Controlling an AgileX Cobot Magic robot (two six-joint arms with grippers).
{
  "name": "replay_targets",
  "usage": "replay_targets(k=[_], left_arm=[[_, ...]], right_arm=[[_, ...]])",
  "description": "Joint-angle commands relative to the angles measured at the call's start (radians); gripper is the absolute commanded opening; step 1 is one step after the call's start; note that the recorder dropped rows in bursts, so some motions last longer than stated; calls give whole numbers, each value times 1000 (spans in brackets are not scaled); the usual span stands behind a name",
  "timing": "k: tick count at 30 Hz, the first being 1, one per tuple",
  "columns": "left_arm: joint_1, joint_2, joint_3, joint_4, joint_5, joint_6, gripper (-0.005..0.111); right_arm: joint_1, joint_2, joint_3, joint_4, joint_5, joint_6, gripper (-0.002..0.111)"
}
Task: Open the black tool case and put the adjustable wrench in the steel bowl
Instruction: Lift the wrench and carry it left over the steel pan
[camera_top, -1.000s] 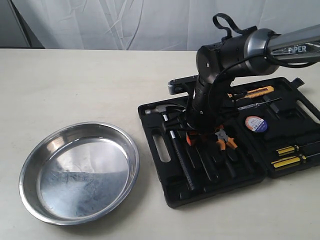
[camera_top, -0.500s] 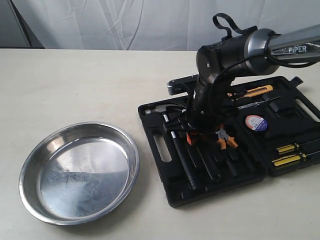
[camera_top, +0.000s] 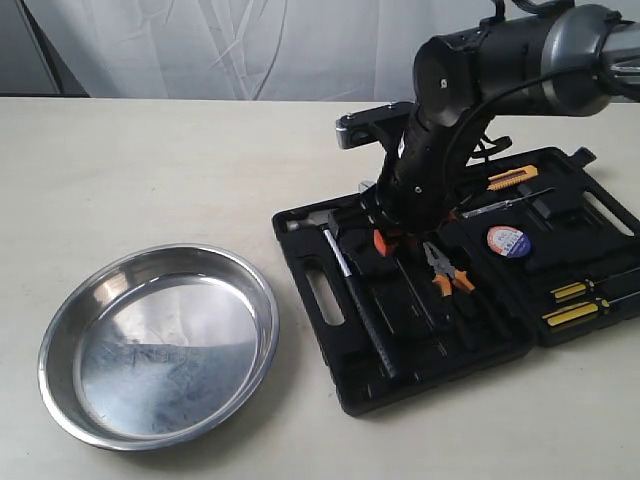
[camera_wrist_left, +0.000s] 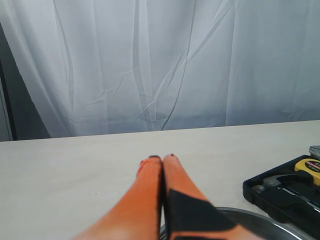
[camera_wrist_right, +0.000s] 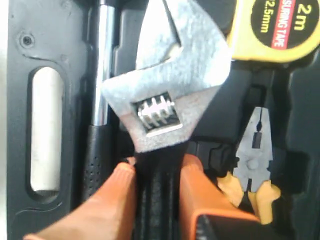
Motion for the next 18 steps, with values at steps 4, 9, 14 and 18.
replay_targets(k=[4, 9, 14, 18], left_arm=[[-7, -5, 4, 6, 0, -1, 0], [-7, -5, 4, 6, 0, -1, 0], [-7, -5, 4, 6, 0, -1, 0], [-7, -5, 4, 6, 0, -1, 0]], right_arm=[[57, -58, -13, 330, -73, -348, -1], [180, 15, -172, 378, -56, -436, -1], [280, 226, -453, 366, 50, -441, -1], [306, 363, -585, 364, 145, -441, -1]])
